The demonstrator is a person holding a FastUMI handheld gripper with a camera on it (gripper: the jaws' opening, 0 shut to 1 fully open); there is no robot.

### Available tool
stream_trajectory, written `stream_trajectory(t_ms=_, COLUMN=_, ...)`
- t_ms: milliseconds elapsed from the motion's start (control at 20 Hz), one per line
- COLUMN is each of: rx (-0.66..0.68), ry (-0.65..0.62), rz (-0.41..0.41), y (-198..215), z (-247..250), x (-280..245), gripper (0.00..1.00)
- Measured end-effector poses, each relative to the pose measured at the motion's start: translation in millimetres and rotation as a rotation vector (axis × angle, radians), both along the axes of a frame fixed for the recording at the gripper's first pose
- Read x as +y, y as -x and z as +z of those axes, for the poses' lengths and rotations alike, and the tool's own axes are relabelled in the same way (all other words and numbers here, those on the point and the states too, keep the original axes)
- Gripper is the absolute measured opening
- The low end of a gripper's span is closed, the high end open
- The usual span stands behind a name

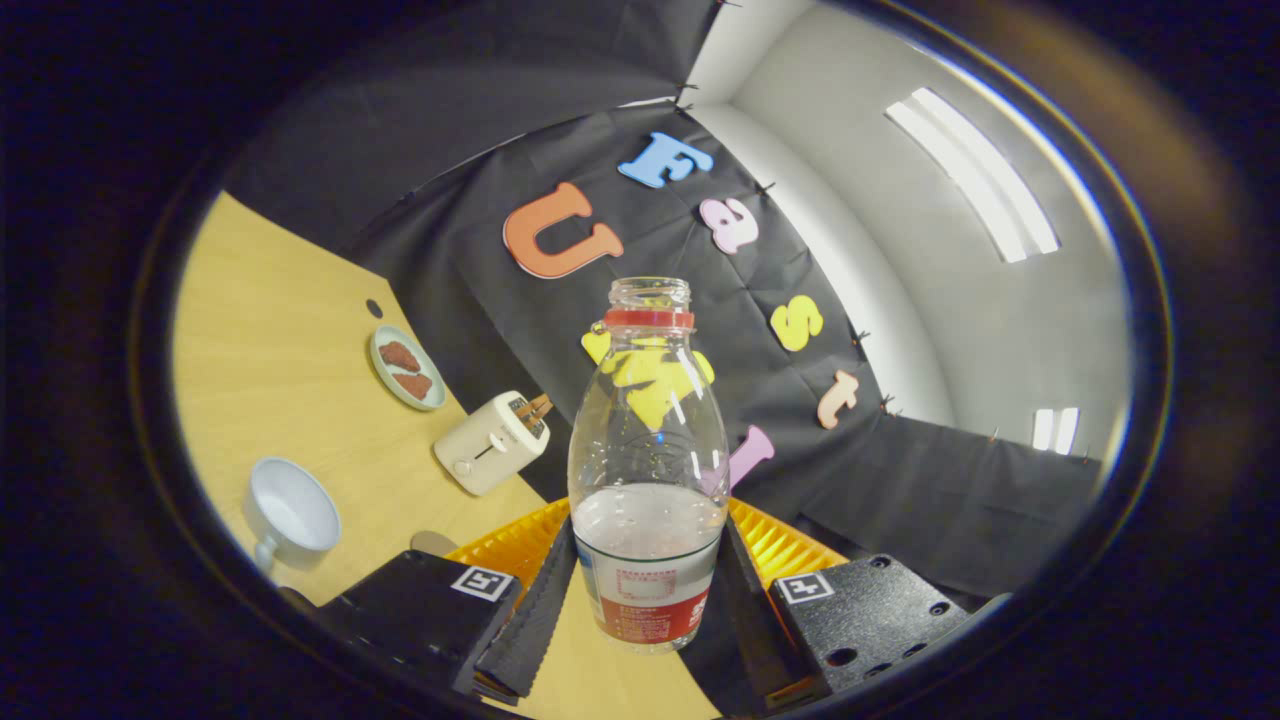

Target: Take the bottle from table, then pour the juice into the cup, finally place the bottle on the coaster

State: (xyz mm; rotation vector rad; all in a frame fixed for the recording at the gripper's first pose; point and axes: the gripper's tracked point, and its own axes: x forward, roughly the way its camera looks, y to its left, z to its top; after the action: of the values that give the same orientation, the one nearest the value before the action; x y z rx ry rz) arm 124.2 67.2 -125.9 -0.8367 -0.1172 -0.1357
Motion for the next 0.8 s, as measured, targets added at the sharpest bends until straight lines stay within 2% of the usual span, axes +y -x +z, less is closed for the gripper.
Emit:
stream_trajectory(t_ms=250, rx=0.048, ry=-0.231, rz=0.013, y=-8, z=6, x=-9, gripper=0.81)
stream_trajectory(t_ms=800, rx=0.036, ry=-0.469, rz=0.046, y=-53, z=-5, x=-19, gripper=0.82)
